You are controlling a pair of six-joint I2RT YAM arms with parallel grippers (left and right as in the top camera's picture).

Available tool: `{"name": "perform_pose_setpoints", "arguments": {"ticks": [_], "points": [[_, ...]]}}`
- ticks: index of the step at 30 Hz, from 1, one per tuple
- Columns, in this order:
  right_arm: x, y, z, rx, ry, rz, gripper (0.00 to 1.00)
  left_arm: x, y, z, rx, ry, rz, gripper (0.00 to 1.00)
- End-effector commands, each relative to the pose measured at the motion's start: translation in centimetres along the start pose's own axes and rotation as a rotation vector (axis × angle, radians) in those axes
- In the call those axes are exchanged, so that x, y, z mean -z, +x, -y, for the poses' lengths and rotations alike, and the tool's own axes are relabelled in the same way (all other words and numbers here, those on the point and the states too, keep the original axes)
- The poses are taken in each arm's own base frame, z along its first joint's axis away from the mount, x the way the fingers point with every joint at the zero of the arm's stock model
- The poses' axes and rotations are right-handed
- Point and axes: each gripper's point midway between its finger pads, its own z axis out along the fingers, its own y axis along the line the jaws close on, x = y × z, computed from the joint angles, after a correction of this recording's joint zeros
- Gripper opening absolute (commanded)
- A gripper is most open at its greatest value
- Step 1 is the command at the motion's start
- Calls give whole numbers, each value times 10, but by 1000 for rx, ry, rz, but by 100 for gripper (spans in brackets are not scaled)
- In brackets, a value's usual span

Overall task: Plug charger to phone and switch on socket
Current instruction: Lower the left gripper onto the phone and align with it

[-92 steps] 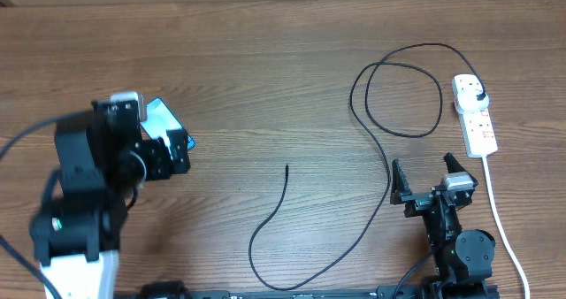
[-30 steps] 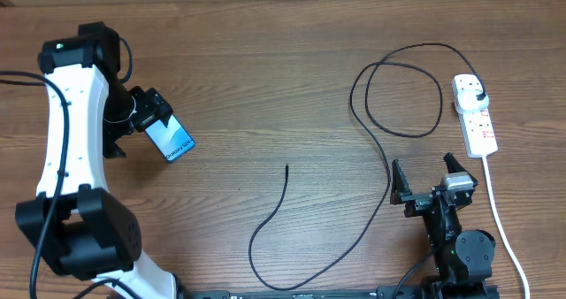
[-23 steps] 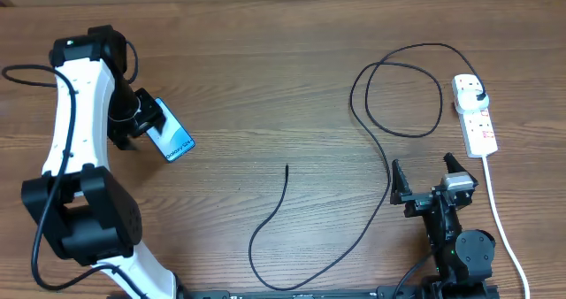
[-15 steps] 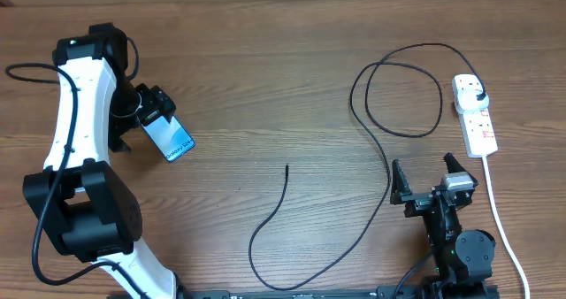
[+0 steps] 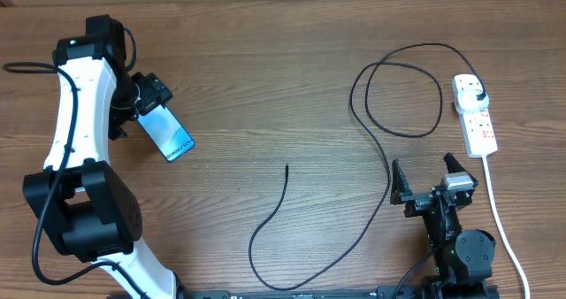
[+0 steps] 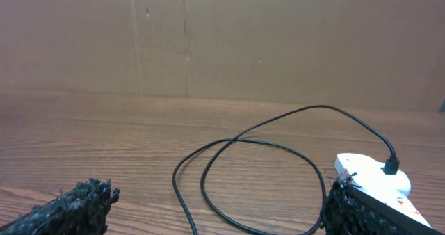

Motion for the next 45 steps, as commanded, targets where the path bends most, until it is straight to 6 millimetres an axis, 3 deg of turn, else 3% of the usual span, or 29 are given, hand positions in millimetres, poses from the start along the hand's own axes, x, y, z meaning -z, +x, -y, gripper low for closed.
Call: {"name": "perform_pose_setpoints", "arguments": {"ticks": [1, 21, 35, 45], "points": [[0, 1, 0, 1, -1, 6, 100, -6, -5, -3, 9, -26, 10, 99], [0, 1, -1, 2, -1, 6, 100, -51, 6, 0, 6, -1, -8, 100], [0, 1, -1, 2, -1, 6, 100, -65, 11, 4, 18, 1, -47, 100], [0, 1, -1, 1, -1, 6, 100, -74, 6, 28, -15, 5, -35, 100]]}}
